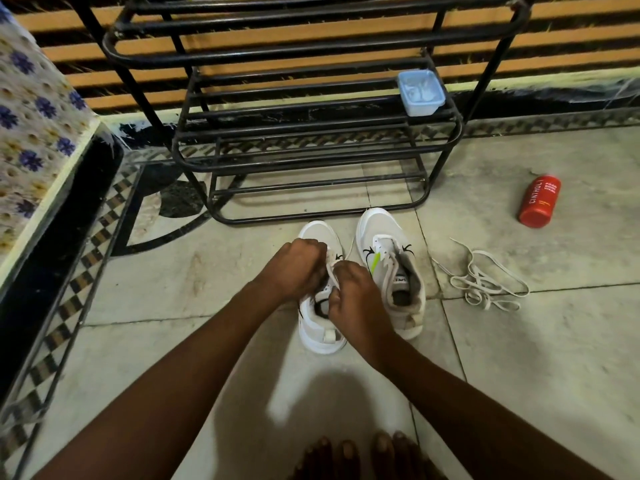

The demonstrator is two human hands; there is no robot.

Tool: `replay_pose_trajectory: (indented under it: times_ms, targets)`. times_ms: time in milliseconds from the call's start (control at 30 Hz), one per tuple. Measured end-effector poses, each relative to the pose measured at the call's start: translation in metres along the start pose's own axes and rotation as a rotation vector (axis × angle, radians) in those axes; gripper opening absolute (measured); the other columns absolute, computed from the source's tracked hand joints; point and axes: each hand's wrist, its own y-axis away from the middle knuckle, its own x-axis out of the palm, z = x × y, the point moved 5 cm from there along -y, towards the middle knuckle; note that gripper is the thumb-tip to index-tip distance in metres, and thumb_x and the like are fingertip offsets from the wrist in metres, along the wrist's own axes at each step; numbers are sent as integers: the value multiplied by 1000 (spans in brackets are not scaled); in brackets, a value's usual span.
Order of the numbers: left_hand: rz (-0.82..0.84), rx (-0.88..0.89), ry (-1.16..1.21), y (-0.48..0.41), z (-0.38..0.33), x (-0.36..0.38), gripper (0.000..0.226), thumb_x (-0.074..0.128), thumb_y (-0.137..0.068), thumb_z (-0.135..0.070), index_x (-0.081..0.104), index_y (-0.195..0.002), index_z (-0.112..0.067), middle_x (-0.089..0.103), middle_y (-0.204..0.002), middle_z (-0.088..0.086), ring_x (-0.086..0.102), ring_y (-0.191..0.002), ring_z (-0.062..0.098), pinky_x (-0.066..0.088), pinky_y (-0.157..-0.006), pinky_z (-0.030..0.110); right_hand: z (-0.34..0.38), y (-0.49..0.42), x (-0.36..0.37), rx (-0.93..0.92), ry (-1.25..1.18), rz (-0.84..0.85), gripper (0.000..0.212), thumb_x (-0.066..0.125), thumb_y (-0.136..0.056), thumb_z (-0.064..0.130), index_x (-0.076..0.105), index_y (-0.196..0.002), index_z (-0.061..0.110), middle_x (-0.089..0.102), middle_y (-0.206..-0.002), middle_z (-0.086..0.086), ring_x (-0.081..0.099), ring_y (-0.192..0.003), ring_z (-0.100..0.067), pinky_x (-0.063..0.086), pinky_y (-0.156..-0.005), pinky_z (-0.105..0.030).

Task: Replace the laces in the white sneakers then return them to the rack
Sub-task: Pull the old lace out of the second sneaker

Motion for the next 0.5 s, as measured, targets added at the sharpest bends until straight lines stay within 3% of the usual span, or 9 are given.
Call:
replay_pose_trajectory:
  times_ms: [133, 233, 300, 400, 500]
  targets:
    - [15, -76, 235, -8, 19, -9, 9, 67, -85, -1, 72, -79, -8, 73, -80, 10, 69, -86, 31, 55, -77, 37, -2, 4, 1, 42, 8, 28, 44, 53, -77, 3, 64, -119, -2, 64, -113, -21, 60, -103, -42, 50, -93, -46]
    - [-72, -164, 386, -6, 29, -6, 27, 57, -82, 11, 67, -75, -13, 73, -78, 5, 72, -77, 21, 61, -75, 39, -3, 2, -1, 47, -24, 37, 46, 49, -76, 8, 67, -118, 0, 67, -109, -19, 62, -99, -40, 50, -91, -44]
    - [-188, -285, 499, 2, 36, 2, 24, 56, -86, 9, 60, -77, -14, 71, -76, 2, 71, -73, 17, 62, -71, 36, -3, 1, -1, 51, -37, 31, 44, 49, -75, 7, 68, -114, 1, 68, -102, -18, 63, -94, -39, 52, -88, -41]
    - [-369, -678, 1021, 20, 51, 21, 25, 54, -93, 13, 52, -78, -8, 72, -79, 17, 71, -72, 29, 61, -64, 38, -2, 1, 0, 56, -18, 22, 43, 47, -75, 8, 70, -111, 2, 69, -97, -17, 64, -88, -38, 52, -82, -38]
    - [-336, -777, 1386, 25, 50, 29, 24, 46, -98, 15, 50, -84, -4, 66, -78, 18, 67, -71, 28, 60, -58, 31, -4, 1, 3, 59, 6, 25, 45, 45, -74, 13, 70, -111, 2, 69, -99, -17, 63, -92, -38, 52, -86, -39]
